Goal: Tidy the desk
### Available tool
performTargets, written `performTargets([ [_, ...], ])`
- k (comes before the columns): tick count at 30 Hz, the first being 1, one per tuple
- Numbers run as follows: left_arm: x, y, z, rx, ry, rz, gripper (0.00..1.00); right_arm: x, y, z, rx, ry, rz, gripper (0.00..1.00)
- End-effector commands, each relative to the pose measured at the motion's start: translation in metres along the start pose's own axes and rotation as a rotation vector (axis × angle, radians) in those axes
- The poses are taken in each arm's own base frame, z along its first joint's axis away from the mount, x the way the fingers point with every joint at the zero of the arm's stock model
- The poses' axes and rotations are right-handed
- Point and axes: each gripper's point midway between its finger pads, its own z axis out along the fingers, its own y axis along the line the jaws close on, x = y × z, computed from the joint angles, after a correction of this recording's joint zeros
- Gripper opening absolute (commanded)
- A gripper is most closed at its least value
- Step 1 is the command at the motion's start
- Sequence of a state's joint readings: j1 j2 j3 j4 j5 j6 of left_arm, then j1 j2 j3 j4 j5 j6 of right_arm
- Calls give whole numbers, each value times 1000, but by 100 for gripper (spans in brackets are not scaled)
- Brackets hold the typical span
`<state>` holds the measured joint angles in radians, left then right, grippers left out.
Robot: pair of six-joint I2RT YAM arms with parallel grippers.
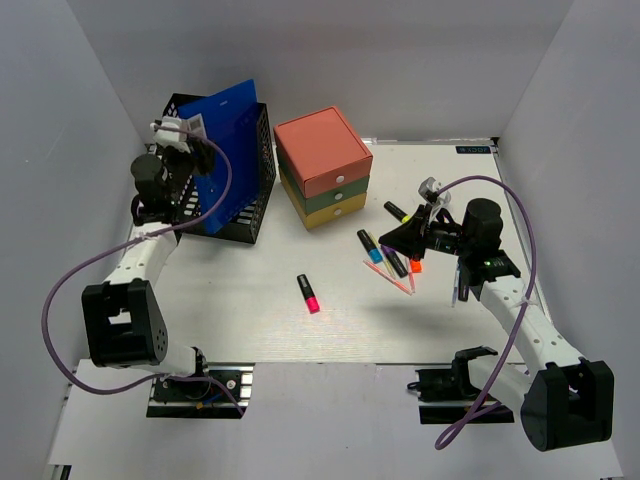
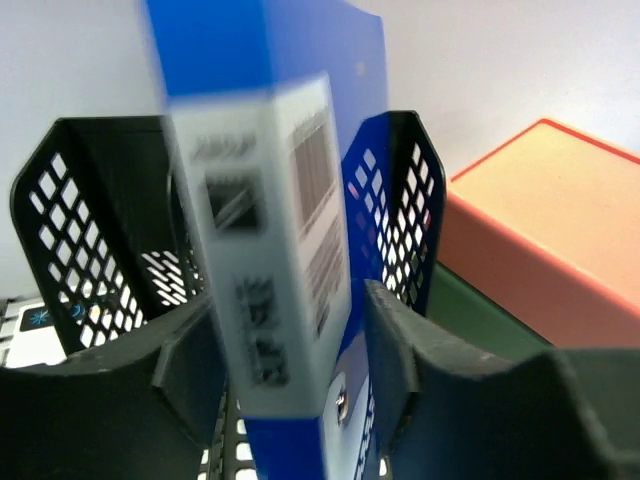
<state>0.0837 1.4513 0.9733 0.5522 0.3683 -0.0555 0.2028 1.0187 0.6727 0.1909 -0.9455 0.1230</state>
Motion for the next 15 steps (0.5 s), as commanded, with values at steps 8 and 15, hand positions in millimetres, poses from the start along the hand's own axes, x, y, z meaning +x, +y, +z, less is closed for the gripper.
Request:
performTargets([
  [8, 14, 8, 11, -3, 183, -17, 55, -12, 5, -2, -17, -32, -55, 8],
  [15, 33, 1, 18, 69, 276, -28, 49, -14, 6, -2, -16, -34, -59, 7],
])
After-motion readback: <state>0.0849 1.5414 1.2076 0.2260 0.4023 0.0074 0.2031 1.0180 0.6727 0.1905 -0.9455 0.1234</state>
